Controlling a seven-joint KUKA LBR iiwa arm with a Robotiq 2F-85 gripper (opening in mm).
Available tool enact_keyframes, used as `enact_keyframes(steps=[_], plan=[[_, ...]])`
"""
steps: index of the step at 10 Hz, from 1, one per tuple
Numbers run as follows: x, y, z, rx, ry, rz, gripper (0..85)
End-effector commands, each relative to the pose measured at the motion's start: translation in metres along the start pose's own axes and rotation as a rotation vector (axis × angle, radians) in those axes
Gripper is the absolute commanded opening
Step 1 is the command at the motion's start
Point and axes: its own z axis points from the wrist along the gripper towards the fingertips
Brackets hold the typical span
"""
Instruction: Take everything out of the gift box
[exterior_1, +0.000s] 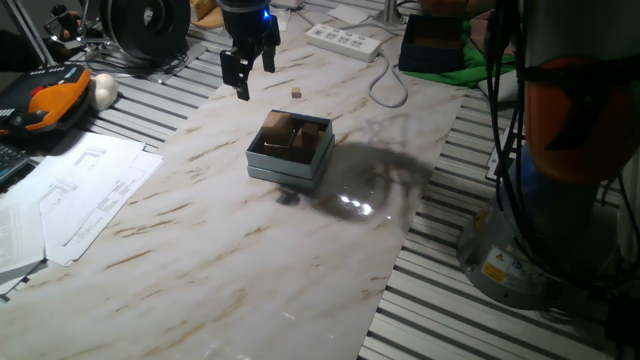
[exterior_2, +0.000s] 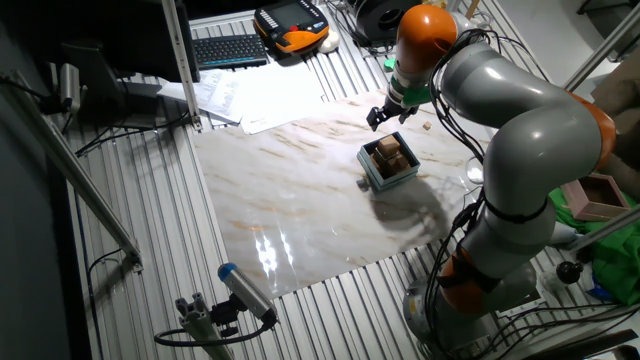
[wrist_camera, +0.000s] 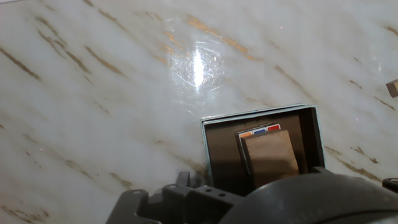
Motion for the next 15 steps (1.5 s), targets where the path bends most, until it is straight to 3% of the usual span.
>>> enact_keyframes(steps=[1,11,13,15], plan=[[-0.0001,-0.0001,0.0000,0.210,0.313,-0.139,0.0],[0.0011,-0.0003,-0.0005,0.202,0.298,-0.154,0.0],[0.0010,-0.0005,-0.0012,0.187,0.268,-0.148,0.0],[0.0009,-0.0008,-0.0015,0.175,0.268,-0.166,0.0]])
